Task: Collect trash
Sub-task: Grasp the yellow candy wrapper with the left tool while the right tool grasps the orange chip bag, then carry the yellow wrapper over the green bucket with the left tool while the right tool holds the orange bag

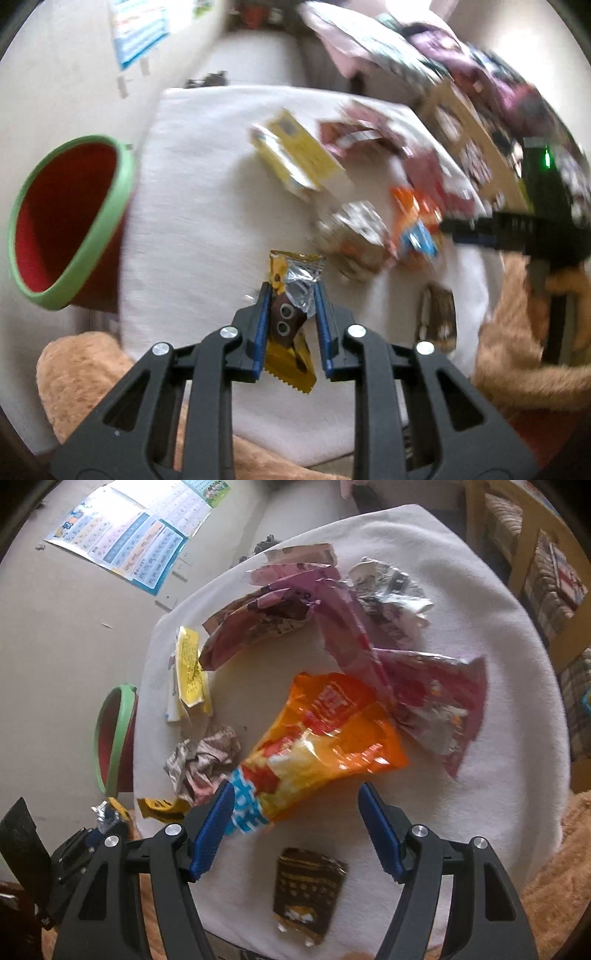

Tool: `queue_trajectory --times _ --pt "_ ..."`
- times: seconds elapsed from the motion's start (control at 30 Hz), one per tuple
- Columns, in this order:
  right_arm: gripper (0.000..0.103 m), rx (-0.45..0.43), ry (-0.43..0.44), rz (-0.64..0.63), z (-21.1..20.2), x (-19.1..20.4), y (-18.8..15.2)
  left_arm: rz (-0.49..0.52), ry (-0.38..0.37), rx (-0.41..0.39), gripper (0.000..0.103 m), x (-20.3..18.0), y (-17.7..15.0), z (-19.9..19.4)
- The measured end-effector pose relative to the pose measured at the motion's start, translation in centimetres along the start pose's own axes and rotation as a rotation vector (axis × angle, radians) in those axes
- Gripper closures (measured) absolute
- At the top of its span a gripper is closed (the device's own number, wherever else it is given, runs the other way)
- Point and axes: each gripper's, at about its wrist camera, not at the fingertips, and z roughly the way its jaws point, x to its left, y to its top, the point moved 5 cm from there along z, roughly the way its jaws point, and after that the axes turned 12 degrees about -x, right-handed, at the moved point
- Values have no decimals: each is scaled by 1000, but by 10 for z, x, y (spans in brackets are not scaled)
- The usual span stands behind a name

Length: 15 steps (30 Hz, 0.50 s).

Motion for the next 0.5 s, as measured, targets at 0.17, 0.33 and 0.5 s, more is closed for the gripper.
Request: queue_trajectory --times 0.17,0.33,0.5 --pt "35 28 -49 -50 19 10 7 -107 43 -20 81 26 4 -7" --pt "66 -3 -49 -220 19 32 10 -150 67 -12 81 36 -3 -6" --pt "70 -20 -51 -318 13 41 6 -179 70 -10 81 42 -4 -4"
